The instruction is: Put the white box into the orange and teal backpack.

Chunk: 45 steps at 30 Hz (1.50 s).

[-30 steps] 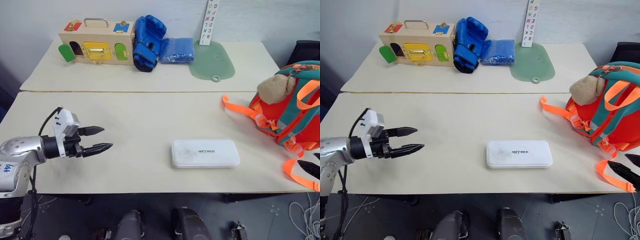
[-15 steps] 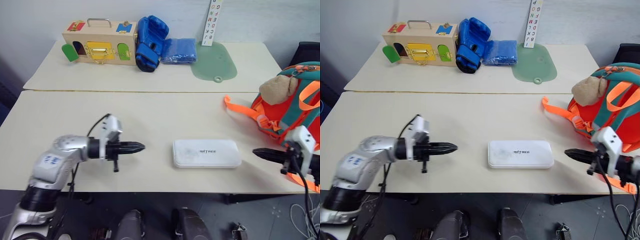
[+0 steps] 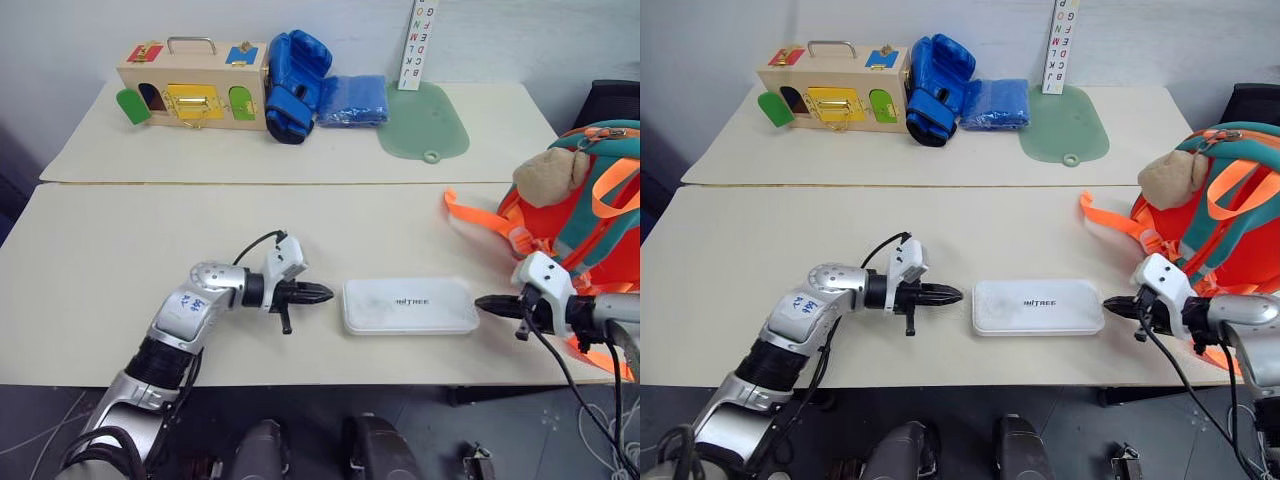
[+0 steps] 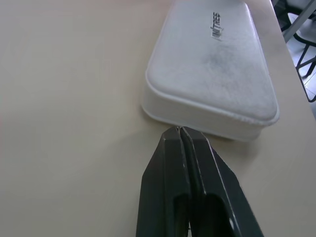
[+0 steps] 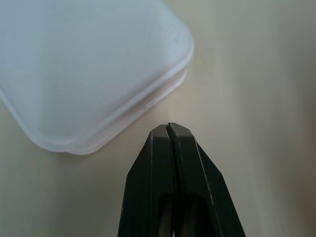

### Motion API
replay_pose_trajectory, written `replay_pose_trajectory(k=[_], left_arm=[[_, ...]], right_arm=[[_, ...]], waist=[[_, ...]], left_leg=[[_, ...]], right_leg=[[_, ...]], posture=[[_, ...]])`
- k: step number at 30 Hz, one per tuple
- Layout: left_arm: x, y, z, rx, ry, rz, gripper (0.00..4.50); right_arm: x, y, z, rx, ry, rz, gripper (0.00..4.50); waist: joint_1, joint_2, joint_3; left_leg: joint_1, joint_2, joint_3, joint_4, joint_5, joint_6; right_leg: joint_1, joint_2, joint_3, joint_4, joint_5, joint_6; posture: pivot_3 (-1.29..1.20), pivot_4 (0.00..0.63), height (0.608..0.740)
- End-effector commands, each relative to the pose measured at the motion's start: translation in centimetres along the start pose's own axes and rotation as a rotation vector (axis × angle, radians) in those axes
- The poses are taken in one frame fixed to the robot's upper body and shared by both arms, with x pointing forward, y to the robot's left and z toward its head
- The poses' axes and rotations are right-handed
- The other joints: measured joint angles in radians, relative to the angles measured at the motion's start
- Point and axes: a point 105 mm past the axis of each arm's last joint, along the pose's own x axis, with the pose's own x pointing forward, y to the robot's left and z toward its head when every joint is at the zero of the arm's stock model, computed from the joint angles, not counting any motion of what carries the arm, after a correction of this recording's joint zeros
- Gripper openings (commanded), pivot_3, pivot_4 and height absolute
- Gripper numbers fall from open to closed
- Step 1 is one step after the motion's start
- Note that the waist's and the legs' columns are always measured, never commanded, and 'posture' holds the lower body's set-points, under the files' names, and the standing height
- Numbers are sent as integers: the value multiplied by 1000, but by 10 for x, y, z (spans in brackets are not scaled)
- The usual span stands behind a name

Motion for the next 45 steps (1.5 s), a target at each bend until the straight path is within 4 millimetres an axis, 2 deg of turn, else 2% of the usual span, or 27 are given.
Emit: replay_pose_trajectory(k=[1,4,11,12,14,17,19,22,26,29,34,40,45], left_arm=[[3,-2,1,35,14,-16,43],[-2,-2,-2,25,29,-17,43],[-29,7,-12,-69,70,40,43],[-34,8,-14,-106,81,44,209],[-46,10,-19,-206,98,52,611],[-58,11,-20,-333,96,50,1530],[-63,10,-13,-555,49,26,2124],[-60,5,-6,-752,22,-17,3138],[-43,4,-13,-909,58,-8,4379],[-31,0,-16,-991,92,-19,4447],[-8,-8,-22,-1020,168,-37,4447],[25,-16,-9,-1018,154,-114,4447],[38,-9,8,-1030,100,-115,4447]], right_arm=[[7,10,25,-43,-70,35,0],[13,15,34,-48,-87,46,0],[14,17,38,-62,-76,34,0],[13,17,38,-71,-69,35,0],[12,18,37,-92,-50,46,0],[11,18,35,-128,-24,66,0],[10,18,33,-163,-1,82,0],[10,18,32,-195,11,96,0],[12,17,31,-219,14,112,0],[14,17,32,-229,13,120,0],[21,19,33,-239,0,128,0],[25,22,32,-230,-14,130,0],[25,22,33,-208,-29,124,0]], waist=[[-3,0,0],[-2,0,0],[0,0,0],[0,0,0],[-1,0,0],[-2,0,0],[-1,0,0],[0,0,0],[0,-1,0],[2,0,0],[8,0,0],[37,0,-1],[50,0,-1]], left_leg=[[0,0,0,0,0,0],[0,1,0,0,0,0],[0,1,0,0,0,0],[0,1,0,0,0,0],[0,1,0,0,0,0],[0,1,0,0,0,0],[0,1,0,0,0,0],[0,0,-1,2,0,0],[0,0,-1,2,0,0],[0,0,-1,3,0,0],[1,0,-1,4,0,0],[2,-1,-2,8,-2,1],[2,-3,-4,12,-4,3]], right_leg=[[0,0,0,0,0,0],[-1,0,0,1,0,0],[-1,0,0,1,0,0],[-1,0,0,1,0,0],[0,0,0,1,0,0],[-1,0,0,1,0,0],[-1,0,0,1,0,0],[0,0,0,2,0,0],[0,0,0,3,0,0],[0,0,0,3,0,0],[2,-1,0,4,0,0],[4,-2,-1,4,0,0],[8,-5,-4,3,0,1]], posture=[[0,150,740],[0,150,740],[0,150,740],[0,150,740],[0,150,740],[0,150,740],[0,150,740],[0,150,740],[0,150,740],[0,150,740],[0,150,740],[0,150,740],[0,150,740]])
